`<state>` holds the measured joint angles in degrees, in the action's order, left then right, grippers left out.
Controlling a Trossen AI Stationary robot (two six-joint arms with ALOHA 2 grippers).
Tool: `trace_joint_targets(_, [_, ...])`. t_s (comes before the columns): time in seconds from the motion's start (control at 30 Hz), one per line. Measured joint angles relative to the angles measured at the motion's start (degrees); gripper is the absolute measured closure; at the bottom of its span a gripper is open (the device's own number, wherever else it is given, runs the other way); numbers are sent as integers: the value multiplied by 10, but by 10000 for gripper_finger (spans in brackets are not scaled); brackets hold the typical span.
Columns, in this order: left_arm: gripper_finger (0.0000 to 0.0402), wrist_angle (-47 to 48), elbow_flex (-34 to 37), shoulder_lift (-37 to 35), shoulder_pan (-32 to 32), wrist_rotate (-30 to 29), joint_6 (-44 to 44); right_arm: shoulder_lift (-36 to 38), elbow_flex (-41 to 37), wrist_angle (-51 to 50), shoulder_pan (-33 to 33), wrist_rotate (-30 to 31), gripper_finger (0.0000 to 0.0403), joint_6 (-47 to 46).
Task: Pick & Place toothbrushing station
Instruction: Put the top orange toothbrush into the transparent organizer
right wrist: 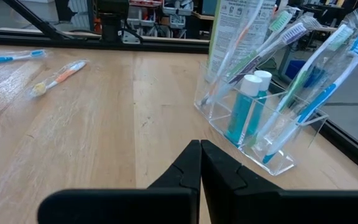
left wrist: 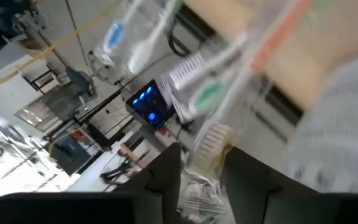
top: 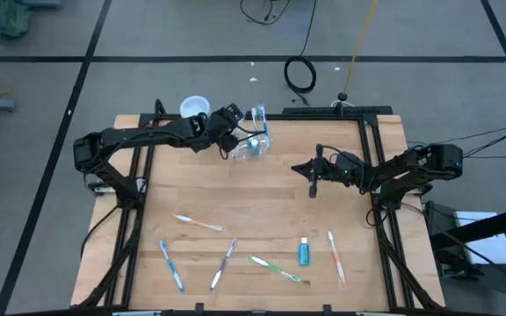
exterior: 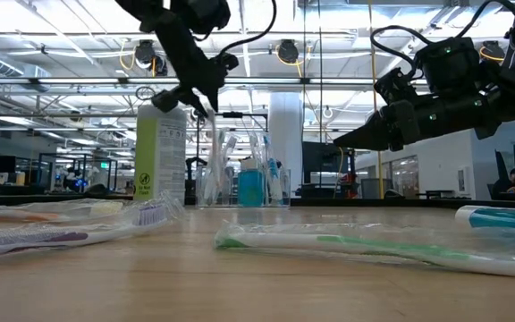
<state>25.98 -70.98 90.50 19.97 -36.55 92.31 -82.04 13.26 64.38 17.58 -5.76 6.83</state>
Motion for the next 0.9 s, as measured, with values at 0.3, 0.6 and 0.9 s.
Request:
trace_joint_targets(0.3, [238,-6,0,2,-2,116,-270,0,0,-1,0,0,403,1])
trace_joint_targets(0.6, [238,15,0,2,0,127,-465,0,0,-2,0,0,403,-1])
trace_joint_targets(0.9, [265,43,0,3,2,171,-539,0,0,-2,0,0,403,-1])
